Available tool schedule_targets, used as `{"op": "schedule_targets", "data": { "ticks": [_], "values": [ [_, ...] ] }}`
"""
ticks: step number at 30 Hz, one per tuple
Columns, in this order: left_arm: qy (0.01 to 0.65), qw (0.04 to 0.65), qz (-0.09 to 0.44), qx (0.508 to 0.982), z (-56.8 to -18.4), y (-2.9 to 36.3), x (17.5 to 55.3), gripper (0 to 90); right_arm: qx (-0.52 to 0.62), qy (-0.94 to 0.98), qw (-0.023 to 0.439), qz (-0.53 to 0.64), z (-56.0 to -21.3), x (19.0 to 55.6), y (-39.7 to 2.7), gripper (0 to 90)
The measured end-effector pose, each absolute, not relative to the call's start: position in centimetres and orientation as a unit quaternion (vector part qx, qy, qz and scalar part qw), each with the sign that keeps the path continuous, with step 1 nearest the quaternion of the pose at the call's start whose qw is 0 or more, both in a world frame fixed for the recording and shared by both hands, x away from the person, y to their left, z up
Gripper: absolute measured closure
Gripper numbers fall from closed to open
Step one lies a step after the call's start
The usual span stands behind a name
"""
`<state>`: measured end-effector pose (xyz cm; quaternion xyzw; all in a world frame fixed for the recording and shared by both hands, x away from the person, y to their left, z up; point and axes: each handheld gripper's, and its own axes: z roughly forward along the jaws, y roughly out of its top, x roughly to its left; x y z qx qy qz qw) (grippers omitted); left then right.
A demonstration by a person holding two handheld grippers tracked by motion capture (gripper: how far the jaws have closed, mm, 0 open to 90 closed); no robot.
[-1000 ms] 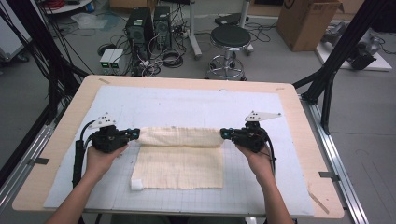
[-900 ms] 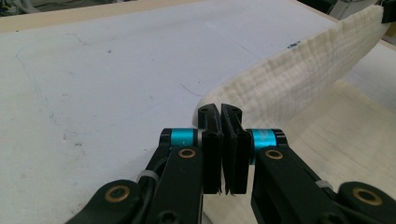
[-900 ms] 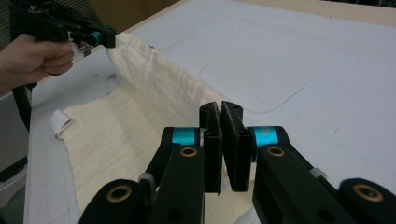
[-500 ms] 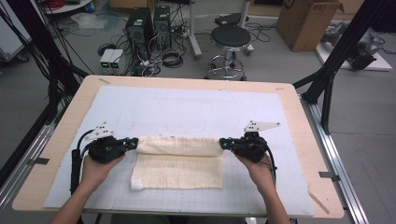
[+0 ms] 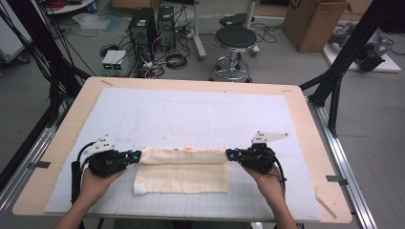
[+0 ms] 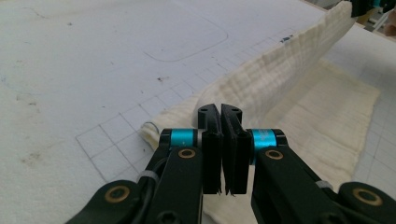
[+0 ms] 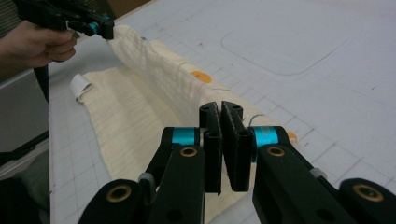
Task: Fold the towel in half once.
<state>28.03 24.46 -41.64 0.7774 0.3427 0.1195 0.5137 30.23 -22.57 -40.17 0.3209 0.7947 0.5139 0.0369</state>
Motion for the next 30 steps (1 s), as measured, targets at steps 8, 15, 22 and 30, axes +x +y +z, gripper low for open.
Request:
{"op": "schedule_targets", "data": {
  "ticks": [8,15,22,30],
  "values": [
    [0.332,0.512,0.112,0.784,-42.0,24.5,26.9,86.6,0.318,0.802,0.03,0.505,-41.0,29.1,-22.5,87.0],
    [0.324,0.508,0.105,0.791,-42.4,24.8,26.1,86.5,0.318,0.806,0.02,0.498,-41.7,28.2,-22.5,86.9],
    [0.319,0.509,0.096,0.794,-42.6,25.0,25.4,84.0,0.317,0.809,0.014,0.494,-42.3,27.7,-22.5,86.4],
    [0.31,0.528,0.081,0.787,-42.3,25.4,24.7,68.2,0.306,0.814,0.003,0.494,-42.3,27.0,-22.4,79.8]
  ]
}}
